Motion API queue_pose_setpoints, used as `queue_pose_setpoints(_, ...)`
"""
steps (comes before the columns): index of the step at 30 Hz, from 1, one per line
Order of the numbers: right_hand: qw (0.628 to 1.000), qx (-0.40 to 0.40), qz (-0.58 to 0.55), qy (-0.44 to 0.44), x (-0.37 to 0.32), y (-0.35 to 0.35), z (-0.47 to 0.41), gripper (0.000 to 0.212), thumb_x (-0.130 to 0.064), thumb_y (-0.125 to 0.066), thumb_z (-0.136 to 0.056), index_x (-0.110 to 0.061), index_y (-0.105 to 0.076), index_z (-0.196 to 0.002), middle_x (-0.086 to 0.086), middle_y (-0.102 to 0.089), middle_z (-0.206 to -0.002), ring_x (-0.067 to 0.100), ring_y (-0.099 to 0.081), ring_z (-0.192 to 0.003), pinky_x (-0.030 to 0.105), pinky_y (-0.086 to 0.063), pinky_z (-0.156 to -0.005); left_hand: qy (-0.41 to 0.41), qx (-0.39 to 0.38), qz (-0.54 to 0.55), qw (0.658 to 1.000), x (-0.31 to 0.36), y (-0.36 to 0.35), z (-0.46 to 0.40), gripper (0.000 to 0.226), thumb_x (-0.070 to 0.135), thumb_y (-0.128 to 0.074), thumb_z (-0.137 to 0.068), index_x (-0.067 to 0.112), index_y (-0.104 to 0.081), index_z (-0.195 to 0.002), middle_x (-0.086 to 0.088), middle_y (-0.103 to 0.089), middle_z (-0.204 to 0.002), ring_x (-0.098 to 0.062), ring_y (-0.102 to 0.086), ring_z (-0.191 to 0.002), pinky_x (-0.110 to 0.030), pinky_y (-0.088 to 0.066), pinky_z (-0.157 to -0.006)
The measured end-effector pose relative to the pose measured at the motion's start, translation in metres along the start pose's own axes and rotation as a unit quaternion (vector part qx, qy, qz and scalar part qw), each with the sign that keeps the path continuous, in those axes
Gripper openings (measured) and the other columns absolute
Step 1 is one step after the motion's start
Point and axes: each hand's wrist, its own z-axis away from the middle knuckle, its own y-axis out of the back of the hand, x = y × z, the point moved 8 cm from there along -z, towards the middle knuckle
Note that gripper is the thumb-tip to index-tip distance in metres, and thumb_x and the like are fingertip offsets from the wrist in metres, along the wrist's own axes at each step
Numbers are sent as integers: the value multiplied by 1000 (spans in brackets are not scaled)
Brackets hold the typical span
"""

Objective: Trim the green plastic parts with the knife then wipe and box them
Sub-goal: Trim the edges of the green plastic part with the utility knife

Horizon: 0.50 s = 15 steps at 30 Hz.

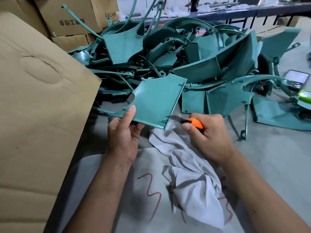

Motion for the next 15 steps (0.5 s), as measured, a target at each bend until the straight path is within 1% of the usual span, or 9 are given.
queue_pose_setpoints(1, 1000, -9, 12, -5, 0, -4, 0, 56, -76, -42, -96, -30, -45, -64, -11, -41, -51, 10, -43, -47, 36, -39, -47, 4, 1, 0, 1000, -1, 0, 0, 15, 9, -65, -96, 6, -77, -86, -9, -78, -91, -14, -76, -75, -17, -57, -54)
queue_pose_setpoints(3, 999, -11, 34, -17, 2, -7, 0, 62, -78, -41, -95, -25, -47, -63, -9, -43, -51, 13, -45, -48, 39, -41, -47, 7, 0, -1, 1000, -2, 0, 0, 19, 8, -65, -96, 7, -78, -82, -9, -78, -90, -14, -76, -74, -17, -56, -53)
queue_pose_setpoints(5, 999, 10, 42, -30, 5, 0, 0, 58, -77, -42, -96, -29, -46, -63, -11, -43, -50, 10, -44, -46, 35, -38, -47, 6, -10, -3, 1000, -1, 0, -2, 18, 8, -65, -96, 8, -77, -83, -9, -78, -88, -14, -75, -73, -17, -56, -52)
queue_pose_setpoints(7, 997, 38, 46, -48, 11, 10, 0, 53, -74, -44, -97, -34, -43, -62, -13, -40, -48, 10, -44, -45, 29, -32, -46, 8, -26, -9, 1000, -1, -1, -4, 17, 8, -65, -95, 8, -77, -82, -8, -77, -87, -14, -75, -72, -17, -55, -51)
queue_pose_setpoints(8, 996, 49, 49, -60, 15, 14, 0, 53, -72, -46, -97, -33, -43, -61, -13, -40, -47, 11, -43, -44, 28, -31, -45, 11, -35, -13, 999, -2, 0, -4, 18, 9, -65, -94, 9, -77, -82, -8, -77, -87, -13, -74, -72, -17, -55, -51)
queue_pose_setpoints(10, 991, 68, 64, -94, 25, 21, 1, 56, -67, -48, -97, -25, -47, -60, -9, -43, -47, 11, -41, -43, 32, -34, -45, 15, -49, -22, 998, -4, 0, -5, 15, 10, -66, -93, 9, -78, -83, -7, -77, -87, -12, -73, -71, -17, -55, -51)
queue_pose_setpoints(12, 984, 89, 89, -126, 34, 25, 2, 61, -66, -48, -98, -18, -46, -60, -4, -42, -47, 18, -40, -44, 35, -34, -46, 21, -54, -26, 998, -7, 1, -6, 9, 11, -68, -90, 7, -75, -88, -6, -77, -88, -11, -73, -71, -16, -55, -51)
queue_pose_setpoints(15, 969, 125, 126, -171, 44, 33, 5, 65, -66, -47, -99, -17, -38, -58, -5, -36, -46, 16, -35, -44, 31, -22, -47, 31, -52, -31, 998, -9, 5, -8, 10, 13, -70, -86, 6, -73, -91, -7, -77, -89, -12, -74, -73, -17, -57, -54)
